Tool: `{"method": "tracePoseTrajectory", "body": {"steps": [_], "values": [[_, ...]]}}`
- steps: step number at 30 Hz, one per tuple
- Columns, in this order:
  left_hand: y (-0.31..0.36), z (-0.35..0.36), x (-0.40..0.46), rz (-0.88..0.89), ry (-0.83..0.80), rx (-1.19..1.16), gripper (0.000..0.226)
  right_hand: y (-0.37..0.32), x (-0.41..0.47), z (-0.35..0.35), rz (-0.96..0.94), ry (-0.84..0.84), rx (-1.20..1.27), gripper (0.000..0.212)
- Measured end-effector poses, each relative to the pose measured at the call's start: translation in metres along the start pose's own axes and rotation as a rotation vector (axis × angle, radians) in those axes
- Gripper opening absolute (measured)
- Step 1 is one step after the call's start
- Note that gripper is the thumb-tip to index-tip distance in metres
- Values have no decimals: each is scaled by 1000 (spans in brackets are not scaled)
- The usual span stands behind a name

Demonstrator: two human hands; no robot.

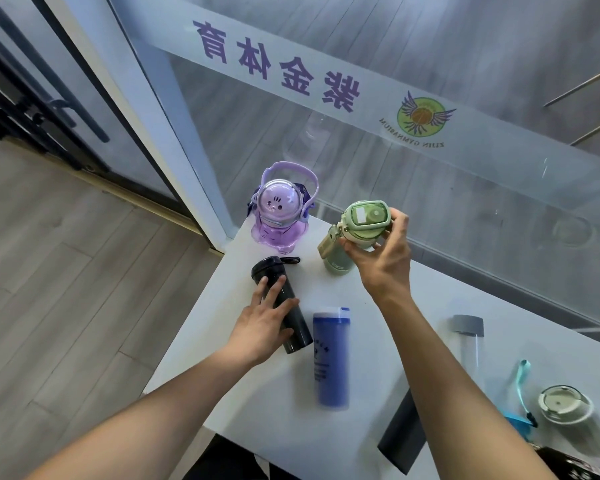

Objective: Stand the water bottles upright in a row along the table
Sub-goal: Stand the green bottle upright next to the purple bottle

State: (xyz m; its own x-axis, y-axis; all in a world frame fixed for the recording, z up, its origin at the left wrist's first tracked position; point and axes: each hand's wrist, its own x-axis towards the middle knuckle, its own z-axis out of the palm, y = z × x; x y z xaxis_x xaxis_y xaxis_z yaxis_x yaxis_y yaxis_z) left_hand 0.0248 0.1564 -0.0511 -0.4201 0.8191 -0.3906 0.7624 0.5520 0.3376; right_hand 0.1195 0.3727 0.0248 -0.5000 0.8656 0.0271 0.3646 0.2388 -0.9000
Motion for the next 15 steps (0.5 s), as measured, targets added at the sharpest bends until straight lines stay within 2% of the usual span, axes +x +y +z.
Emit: {"method": "tracePoseTrajectory", "body": {"steps": [10,15], "values": [[-1,2,0,15,7,47,60,0,-3,1,30,5,-50,81],[-3,4,-7,31,18,103,62,16,-16,-4,197,-23,-134,92]]}}
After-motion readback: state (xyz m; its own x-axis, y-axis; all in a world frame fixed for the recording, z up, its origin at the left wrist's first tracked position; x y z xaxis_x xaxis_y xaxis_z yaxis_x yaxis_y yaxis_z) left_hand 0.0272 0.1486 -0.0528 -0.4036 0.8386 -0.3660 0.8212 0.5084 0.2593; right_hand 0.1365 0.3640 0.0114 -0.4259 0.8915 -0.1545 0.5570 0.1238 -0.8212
